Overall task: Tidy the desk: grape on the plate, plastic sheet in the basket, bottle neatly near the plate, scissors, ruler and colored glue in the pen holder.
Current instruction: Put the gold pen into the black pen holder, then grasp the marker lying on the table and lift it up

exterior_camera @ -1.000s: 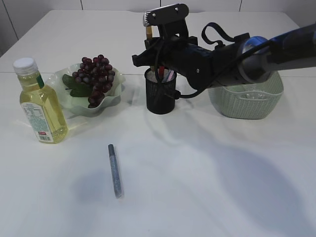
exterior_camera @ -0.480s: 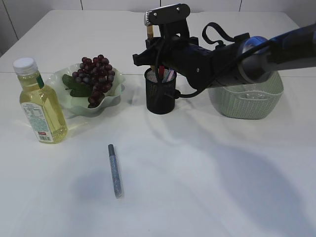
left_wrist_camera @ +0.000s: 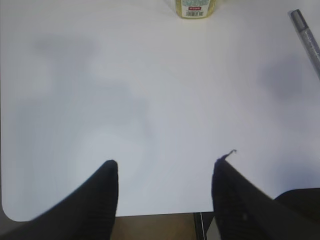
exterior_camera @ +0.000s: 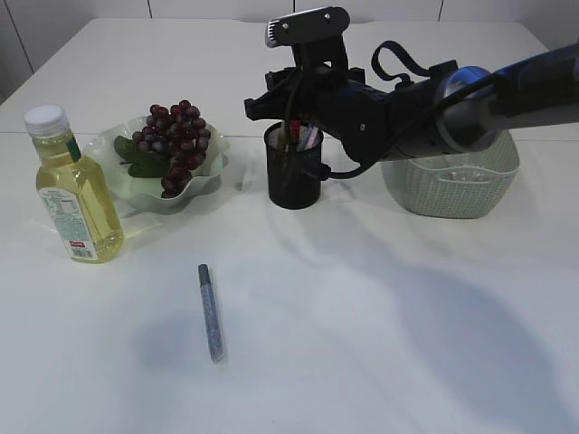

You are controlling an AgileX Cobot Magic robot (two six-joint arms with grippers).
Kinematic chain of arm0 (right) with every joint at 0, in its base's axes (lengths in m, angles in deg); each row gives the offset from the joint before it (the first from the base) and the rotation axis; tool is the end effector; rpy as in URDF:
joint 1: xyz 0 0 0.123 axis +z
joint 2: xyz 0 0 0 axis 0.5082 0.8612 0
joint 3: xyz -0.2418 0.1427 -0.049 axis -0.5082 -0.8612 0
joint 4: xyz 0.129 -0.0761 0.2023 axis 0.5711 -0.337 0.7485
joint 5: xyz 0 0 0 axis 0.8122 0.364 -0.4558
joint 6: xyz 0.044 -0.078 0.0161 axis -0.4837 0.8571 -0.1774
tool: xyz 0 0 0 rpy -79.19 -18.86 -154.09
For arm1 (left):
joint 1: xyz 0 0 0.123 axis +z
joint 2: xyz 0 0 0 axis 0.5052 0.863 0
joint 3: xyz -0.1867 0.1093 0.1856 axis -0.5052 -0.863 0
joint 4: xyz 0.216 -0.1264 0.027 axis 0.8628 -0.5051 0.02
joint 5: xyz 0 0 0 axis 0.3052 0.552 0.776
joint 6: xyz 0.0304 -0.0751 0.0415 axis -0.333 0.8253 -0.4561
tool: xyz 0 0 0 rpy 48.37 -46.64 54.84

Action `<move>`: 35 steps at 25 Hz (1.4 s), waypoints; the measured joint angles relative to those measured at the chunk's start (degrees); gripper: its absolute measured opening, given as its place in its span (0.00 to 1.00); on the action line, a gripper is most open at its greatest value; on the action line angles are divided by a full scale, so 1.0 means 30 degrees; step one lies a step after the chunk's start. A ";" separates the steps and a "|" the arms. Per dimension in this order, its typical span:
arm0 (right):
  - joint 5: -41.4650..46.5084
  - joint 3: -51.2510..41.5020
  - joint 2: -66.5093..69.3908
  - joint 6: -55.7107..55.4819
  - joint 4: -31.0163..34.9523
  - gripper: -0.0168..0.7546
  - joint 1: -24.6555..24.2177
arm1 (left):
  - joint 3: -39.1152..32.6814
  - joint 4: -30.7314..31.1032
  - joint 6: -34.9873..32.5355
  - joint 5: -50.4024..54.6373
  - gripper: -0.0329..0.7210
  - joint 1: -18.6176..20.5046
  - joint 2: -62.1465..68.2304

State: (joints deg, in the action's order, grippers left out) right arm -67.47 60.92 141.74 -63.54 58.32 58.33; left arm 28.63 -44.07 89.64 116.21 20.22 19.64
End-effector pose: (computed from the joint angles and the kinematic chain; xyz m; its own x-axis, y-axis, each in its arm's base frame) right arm 0.4486 0.2266 0.2020 -0.1451 -0.1582 -0.9767 -0.3930 0.9152 -0.0898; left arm 0.1443 -0.0152 0.3568 -0.8704 0.0958 -0.4829 0.0701 0.9950 0.0709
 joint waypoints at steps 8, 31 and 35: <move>0.0000 0.0000 0.0000 0.0000 0.0282 0.38 0.0000 | 0.0000 0.0000 0.0000 0.0000 0.62 0.0000 0.0000; 1.2815 0.4550 -0.2292 0.0008 0.1385 0.38 -0.1552 | 0.0000 -0.0092 0.0000 0.0000 0.62 0.0000 0.0000; 1.7467 0.5553 -0.3175 0.0008 0.1189 0.38 -0.2114 | 0.0000 -0.0623 0.0000 0.0000 0.62 0.0000 0.0000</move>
State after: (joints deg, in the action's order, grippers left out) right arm -15.07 77.58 132.22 -63.52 61.88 51.99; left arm 28.63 -45.94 89.64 116.21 20.22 19.64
